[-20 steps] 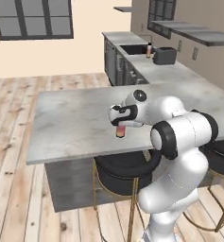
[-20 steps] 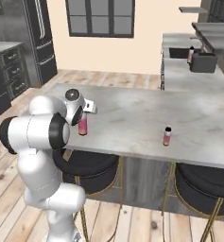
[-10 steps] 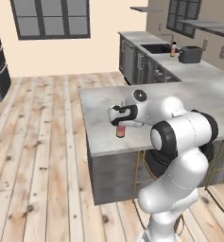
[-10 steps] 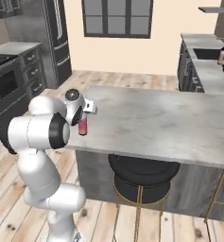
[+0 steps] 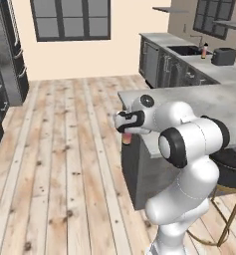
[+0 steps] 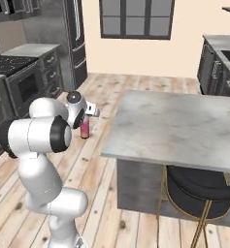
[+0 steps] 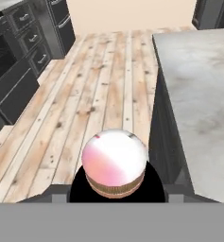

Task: Place the large bottle from the dining counter next to the other large bottle outside the sink, and place the small bottle from the dining counter next to the other small bottle inside the sink.

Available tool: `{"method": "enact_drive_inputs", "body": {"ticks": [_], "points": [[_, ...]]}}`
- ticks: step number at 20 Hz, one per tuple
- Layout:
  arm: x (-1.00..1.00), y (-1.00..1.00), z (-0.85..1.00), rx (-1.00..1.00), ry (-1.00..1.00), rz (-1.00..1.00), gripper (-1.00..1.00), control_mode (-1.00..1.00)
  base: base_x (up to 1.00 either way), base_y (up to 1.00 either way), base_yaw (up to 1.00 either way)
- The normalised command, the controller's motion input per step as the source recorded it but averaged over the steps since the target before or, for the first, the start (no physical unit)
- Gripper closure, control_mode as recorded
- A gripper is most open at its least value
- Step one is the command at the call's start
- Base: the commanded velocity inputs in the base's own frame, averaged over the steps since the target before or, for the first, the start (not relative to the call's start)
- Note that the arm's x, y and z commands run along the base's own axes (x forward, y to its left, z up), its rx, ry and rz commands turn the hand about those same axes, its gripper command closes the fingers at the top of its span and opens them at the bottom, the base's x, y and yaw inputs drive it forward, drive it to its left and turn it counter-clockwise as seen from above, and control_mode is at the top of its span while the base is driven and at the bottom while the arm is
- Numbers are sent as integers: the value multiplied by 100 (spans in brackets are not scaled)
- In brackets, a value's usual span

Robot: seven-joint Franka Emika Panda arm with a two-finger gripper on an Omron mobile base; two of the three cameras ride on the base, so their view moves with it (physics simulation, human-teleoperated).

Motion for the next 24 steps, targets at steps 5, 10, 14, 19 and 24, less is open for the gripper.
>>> {"method": "enact_drive_inputs", "body": {"ticks": [5, 10, 14, 19, 24], "points": [[0, 0, 0, 0, 0, 0, 100, 100, 29, 71, 0], [0, 0, 0, 0, 0, 0, 100, 100, 68, 56, 0], [0, 0, 0, 0, 0, 0, 100, 100, 89, 46, 0], [0, 0, 0, 0, 0, 0, 100, 100, 93, 34, 0], [0, 0, 0, 0, 0, 0, 100, 100, 97, 32, 0]]}}
